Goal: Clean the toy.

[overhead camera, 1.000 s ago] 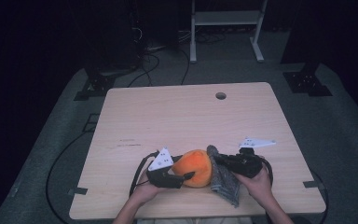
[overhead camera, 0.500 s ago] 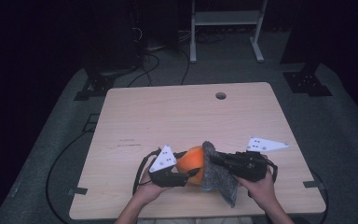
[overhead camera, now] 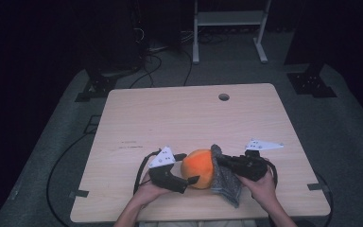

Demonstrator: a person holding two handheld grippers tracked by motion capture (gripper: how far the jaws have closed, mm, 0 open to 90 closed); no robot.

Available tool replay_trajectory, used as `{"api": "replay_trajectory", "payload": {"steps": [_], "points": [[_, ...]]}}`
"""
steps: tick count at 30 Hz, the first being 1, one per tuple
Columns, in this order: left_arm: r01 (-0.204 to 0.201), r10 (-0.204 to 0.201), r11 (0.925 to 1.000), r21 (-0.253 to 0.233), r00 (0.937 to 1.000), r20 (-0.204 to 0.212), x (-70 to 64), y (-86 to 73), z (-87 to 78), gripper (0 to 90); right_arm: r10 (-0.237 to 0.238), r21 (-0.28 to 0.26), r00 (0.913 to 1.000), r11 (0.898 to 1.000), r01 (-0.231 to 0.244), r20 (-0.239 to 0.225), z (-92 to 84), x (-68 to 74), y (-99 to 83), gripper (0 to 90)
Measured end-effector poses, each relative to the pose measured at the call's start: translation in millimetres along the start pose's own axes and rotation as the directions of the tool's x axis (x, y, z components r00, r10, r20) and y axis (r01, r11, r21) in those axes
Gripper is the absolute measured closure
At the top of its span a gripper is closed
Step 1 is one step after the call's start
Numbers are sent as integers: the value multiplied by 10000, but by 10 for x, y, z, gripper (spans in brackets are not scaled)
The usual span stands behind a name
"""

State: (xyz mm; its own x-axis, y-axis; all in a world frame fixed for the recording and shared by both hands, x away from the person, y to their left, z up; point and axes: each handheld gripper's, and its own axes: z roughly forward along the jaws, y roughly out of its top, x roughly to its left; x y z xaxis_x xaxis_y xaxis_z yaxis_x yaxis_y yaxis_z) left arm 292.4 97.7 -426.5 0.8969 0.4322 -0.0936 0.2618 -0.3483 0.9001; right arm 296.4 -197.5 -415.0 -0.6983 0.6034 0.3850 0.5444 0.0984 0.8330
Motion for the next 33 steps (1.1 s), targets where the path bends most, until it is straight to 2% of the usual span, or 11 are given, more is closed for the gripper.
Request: {"api": "replay_trajectory", "payload": {"steps": [3,5,8,15,17,21,23,25,30,32,33], "points": [[-572,594,9976,379,9964,-597,-57,-43,143,91,25,-3,10000,10000,-25,17,7,-7,-1,789],[-1000,1051,9937,500,9881,-1119,-104,-54,190,102,-113,17,9998,9999,113,152,13,-1,4,789],[-1019,1031,9947,153,9818,-1598,-159,-10,151,275,-215,-60,9992,9997,217,347,-13,12,17,790],[-981,1033,9945,375,9785,-1785,-180,92,104,334,-1415,-298,9899,9895,1411,-93,-24,334,105,789],[-824,870,9960,336,9813,-1715,-161,72,77,342,-1561,-173,9877,9876,1560,-54,4,342,93,788],[-748,770,9970,201,9848,-1558,-167,67,42,345,-1153,-22,9897,9933,1159,847,-7,136,56,786],[-752,777,9969,221,9837,-1621,-174,61,59,344,-728,42,9943,9973,727,775,-11,60,27,789],[-736,769,9970,254,9824,-1705,-177,69,72,344,-1042,40,9918,9946,1042,735,-8,136,26,790],[-751,797,9967,318,9792,-1866,-208,43,124,344,-1829,-224,9830,9829,1825,-173,33,392,19,789],[-733,784,9967,342,9790,-1881,-203,39,117,344,-2166,-132,9762,9762,2167,103,41,431,14,789],[-715,763,9969,327,9792,-1877,-201,37,116,343,-2025,-152,9791,9791,2028,193,33,399,22,790]]}}
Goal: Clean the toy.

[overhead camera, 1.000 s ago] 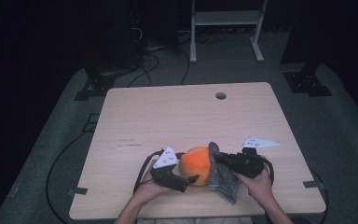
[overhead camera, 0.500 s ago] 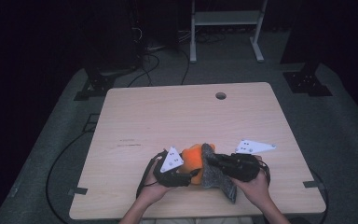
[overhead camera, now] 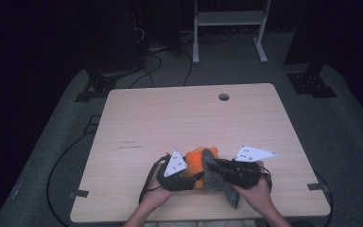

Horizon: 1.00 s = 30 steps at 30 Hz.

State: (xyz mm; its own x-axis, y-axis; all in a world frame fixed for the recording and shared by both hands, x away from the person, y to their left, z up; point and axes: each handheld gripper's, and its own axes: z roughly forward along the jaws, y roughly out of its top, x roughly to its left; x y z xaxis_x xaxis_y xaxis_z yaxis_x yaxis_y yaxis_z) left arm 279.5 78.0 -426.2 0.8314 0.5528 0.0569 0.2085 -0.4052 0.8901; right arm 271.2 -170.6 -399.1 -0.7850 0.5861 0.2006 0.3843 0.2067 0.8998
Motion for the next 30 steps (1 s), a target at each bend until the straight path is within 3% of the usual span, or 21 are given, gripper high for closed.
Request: {"api": "replay_trajectory", "payload": {"steps": [4,5,6,8,10,11,14,17,20,22,24,25,27,30], "points": [[-22,22,10000,-40,10000,-56,-25,2,8,339,480,135,9949,9987,-494,882,-42,-192,-34,791],[-28,27,10000,-85,9999,-102,-41,5,19,335,629,150,9939,9978,-645,910,-50,-224,-46,792],[-102,101,9999,-105,9999,-125,-63,9,31,331,748,71,9943,9971,-755,766,-54,-216,-49,792],[-396,395,9992,-95,9992,-110,-108,14,51,319,161,-82,9994,9998,-159,319,-53,-89,-16,790],[-482,482,9988,-80,9988,-27,-110,12,45,304,-274,-47,9994,9996,275,189,-47,-13,13,790],[-462,463,9989,-96,9988,134,-93,8,37,288,-329,39,9993,9995,328,200,-43,-19,20,791],[-80,96,9996,-255,9980,621,-15,1,21,205,116,175,9999,9998,-115,-51,-49,-135,-11,793],[97,-75,9995,-284,9971,762,14,-5,30,196,-32,294,10000,9996,33,-52,-66,-156,-43,793],[-302,313,9992,-260,9986,427,-61,-11,48,276,28,253,9996,9997,-21,-273,-75,-125,-31,792],[-614,622,9978,-251,9975,336,-130,-10,82,301,-381,126,9976,9992,388,-573,-64,-9,14,792],[-1151,1155,9932,-170,9929,288,-217,-2,109,309,-385,30,9929,9992,391,-1124,-49,71,48,792],[-1350,1353,9907,-140,9905,251,-250,1,113,310,-525,69,9922,9985,536,-1126,-38,96,65,792],[-1358,1364,9906,-175,9900,353,-244,0,100,309,-683,184,9945,9974,699,-798,-55,63,90,791],[-1234,1248,9920,-264,9902,619,-201,-15,75,295,-254,192,9997,9995,255,-37,-152,-101,82,791]]}}
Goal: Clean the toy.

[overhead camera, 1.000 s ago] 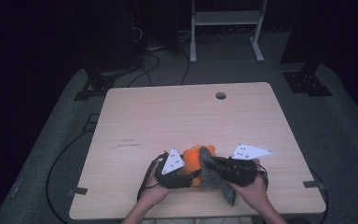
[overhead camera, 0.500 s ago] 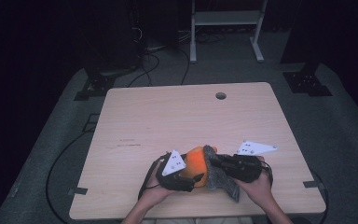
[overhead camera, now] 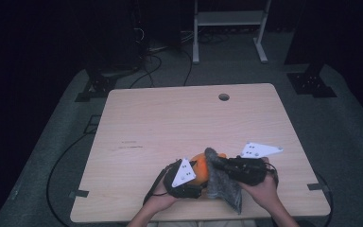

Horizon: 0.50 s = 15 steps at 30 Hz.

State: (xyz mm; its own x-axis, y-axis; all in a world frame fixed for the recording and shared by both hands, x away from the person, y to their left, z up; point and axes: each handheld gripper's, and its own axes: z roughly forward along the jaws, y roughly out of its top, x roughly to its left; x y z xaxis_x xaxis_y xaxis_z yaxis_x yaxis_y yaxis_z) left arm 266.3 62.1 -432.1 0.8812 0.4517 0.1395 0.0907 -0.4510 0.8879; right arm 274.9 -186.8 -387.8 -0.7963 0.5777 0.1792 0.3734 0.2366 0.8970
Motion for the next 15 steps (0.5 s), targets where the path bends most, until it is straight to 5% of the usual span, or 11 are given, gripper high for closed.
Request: {"api": "replay_trajectory", "payload": {"steps": [4,7,10,11,13,15], "points": [[695,-688,9974,-197,9971,320,90,22,-21,185,337,480,9993,9983,-346,181,-29,-143,-103,792],[1607,-1593,9869,-115,9840,803,184,22,-13,125,201,550,9998,9983,-206,81,-30,-119,-100,792],[746,-737,9966,-350,9969,260,127,35,-40,310,246,506,9997,9984,-248,49,-3,-99,-75,793],[356,-369,9974,-621,9991,-199,85,66,-49,337,227,417,9997,9989,-230,62,-5,-91,-62,793],[-55,-6,9965,-831,9973,-732,49,113,-51,368,138,-34,9999,9999,-138,-94,-42,-27,11,793],[-488,432,9966,-660,9956,-834,16,133,-27,369,-110,-418,9988,9991,90,-474,-59,53,87,791]]}}
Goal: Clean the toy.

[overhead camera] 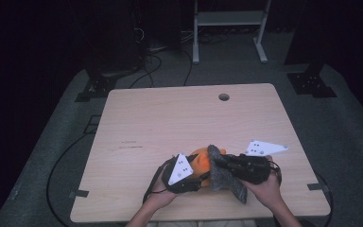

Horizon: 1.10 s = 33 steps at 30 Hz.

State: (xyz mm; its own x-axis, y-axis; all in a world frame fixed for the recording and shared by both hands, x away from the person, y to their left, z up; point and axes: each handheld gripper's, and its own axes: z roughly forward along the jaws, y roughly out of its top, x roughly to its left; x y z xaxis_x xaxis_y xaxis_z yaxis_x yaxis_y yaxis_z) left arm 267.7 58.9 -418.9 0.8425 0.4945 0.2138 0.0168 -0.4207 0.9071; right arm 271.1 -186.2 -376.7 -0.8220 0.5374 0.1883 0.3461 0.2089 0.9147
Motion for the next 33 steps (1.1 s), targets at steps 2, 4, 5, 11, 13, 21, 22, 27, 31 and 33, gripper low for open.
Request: {"api": "replay_trajectory", "payload": {"steps": [2,4,5,11,13,21,22,27,31,33], "points": [[-86,77,9992,387,9997,232,-30,-56,41,357,-343,251,9994,9991,341,82,62,56,14,788],[-71,53,9994,338,9986,525,-36,-139,41,348,-309,698,9995,9971,300,110,134,15,-57,787],[-61,40,9995,296,9976,685,-34,-154,30,346,5,727,10000,9974,-2,-39,140,-42,-95,789],[-776,754,9969,155,9911,1096,-113,-169,24,318,778,862,9968,9931,-792,190,22,-182,-134,793],[-917,891,9957,158,9884,1228,-114,-183,5,316,423,881,9991,9952,-420,-15,24,-98,-115,792],[-1216,1172,9922,264,9847,1291,-106,-202,-39,321,-64,1210,10000,9926,72,-70,63,-22,-74,794],[-1206,1164,9924,247,9847,1294,-105,-205,-38,321,51,1269,9999,9919,-69,140,49,-79,-99,794],[-1408,1355,9896,280,9808,1402,-142,-193,-18,321,1196,1028,9927,9874,-1207,160,-29,-280,-184,796],[-1500,1440,9881,328,9796,1403,-147,-199,-18,316,915,798,9952,9929,-886,-346,47,-155,-132,795],[-1468,1405,9885,365,9805,1378,-127,-203,-34,318,838,861,9962,9930,-814,-242,75,-169,-131,797]]}}
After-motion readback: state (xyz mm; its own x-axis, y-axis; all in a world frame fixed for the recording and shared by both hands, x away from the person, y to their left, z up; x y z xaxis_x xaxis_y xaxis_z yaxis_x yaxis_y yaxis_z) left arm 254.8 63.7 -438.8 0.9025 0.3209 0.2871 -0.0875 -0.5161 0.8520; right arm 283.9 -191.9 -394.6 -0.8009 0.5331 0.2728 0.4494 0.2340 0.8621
